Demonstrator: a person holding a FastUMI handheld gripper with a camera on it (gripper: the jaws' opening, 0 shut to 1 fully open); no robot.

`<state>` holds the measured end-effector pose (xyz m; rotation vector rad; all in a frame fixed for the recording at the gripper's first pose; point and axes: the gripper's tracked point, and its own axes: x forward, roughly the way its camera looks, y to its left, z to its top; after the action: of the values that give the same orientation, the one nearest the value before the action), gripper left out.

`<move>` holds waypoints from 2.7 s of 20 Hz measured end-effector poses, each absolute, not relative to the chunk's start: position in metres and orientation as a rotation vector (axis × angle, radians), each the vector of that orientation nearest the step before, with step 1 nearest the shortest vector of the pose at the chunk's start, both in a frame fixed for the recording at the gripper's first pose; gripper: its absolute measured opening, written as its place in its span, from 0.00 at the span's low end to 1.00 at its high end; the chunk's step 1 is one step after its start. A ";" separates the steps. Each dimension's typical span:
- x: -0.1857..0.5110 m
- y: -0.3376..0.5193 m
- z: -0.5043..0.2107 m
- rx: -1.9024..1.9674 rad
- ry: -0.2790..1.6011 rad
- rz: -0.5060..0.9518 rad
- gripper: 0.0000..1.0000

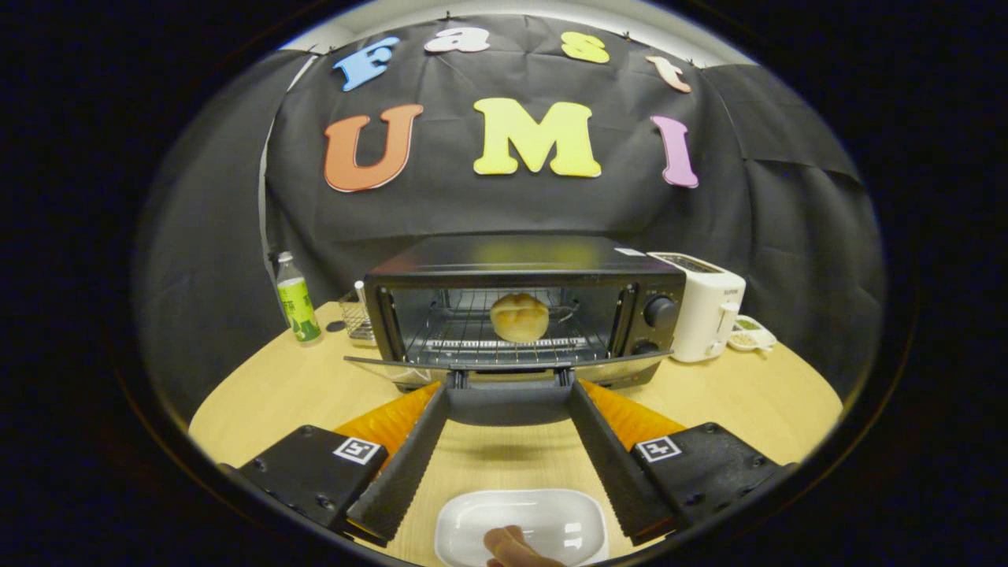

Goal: Open the toaster oven, put the food inside, and close the toaster oven door.

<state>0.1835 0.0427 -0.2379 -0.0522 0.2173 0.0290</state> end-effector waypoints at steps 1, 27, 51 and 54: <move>0.187 0.043 -0.233 -0.053 0.201 0.032 1.00; 0.051 0.018 -0.029 -0.029 -0.039 0.067 1.00; -0.075 0.017 -0.014 -0.003 -0.110 0.086 1.00; -0.078 0.022 -0.021 -0.011 -0.094 0.098 1.00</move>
<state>-0.0778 0.0222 -0.0208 -0.0114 -0.0944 0.0985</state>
